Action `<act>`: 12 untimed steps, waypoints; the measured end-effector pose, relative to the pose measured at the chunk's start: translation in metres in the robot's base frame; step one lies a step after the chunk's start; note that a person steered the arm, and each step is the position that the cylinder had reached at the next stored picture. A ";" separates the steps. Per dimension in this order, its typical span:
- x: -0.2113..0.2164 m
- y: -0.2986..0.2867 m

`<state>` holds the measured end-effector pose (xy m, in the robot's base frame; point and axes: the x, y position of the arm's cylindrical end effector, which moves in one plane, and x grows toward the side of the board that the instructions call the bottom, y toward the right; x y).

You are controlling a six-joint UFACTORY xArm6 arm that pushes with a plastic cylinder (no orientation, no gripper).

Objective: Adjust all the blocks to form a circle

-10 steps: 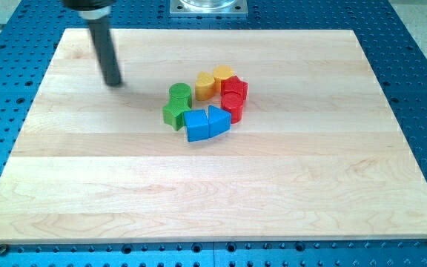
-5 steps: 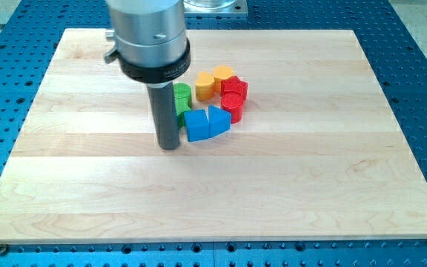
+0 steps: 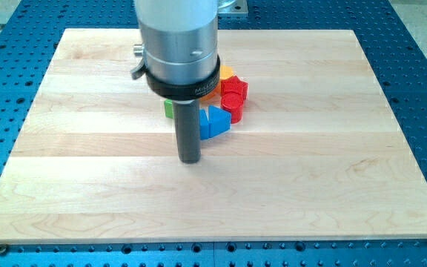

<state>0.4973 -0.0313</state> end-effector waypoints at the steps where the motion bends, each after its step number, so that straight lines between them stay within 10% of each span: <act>1: -0.014 0.000; 6: 0.005 0.030; 10: -0.036 0.243; 12: -0.079 0.243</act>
<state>0.4181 0.2118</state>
